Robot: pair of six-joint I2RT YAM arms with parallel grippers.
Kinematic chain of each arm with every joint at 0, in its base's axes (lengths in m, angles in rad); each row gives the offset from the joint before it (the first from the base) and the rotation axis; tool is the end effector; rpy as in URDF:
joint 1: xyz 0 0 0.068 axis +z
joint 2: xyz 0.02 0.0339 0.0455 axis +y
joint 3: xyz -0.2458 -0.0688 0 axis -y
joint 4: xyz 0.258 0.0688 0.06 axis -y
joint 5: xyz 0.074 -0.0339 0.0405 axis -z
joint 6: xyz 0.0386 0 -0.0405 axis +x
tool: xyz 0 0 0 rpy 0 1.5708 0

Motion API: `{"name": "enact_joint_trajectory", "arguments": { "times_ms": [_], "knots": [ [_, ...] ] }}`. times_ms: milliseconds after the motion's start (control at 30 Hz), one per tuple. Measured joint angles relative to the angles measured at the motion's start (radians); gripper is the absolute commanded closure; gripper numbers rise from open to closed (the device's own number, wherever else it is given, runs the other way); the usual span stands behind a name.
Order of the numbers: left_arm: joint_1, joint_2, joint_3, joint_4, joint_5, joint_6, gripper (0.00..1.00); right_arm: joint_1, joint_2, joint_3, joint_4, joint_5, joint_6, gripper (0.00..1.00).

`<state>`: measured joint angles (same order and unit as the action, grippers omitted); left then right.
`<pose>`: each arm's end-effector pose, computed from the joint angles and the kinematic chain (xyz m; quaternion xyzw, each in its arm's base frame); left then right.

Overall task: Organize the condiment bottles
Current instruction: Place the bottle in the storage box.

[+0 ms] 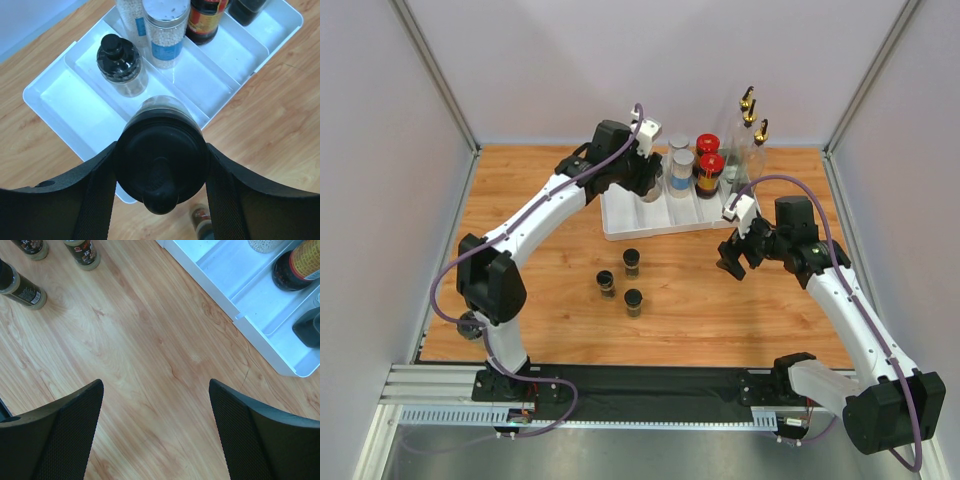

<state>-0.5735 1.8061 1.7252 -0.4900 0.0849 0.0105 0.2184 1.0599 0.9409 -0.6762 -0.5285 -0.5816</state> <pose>0.3627 -0.2382 0.3307 0.2719 0.8338 -0.1688 0.4497 0.2284 0.0706 0.2802 -0.4390 0.7846 0.1719 0.4027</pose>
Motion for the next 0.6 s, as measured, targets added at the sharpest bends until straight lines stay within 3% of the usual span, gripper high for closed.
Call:
{"name": "enact_joint_trajectory", "arguments": {
  "times_ms": [333,600],
  "knots": [
    [0.038,0.169,0.177,-0.033,0.013,-0.001,0.89,0.0,0.0,0.0,0.0,0.004,-0.003,0.12],
    [0.04,0.244,0.188,-0.057,0.04,-0.004,0.89,0.0,0.0,0.0,0.0,0.005,-0.004,0.12]
  ]
}}
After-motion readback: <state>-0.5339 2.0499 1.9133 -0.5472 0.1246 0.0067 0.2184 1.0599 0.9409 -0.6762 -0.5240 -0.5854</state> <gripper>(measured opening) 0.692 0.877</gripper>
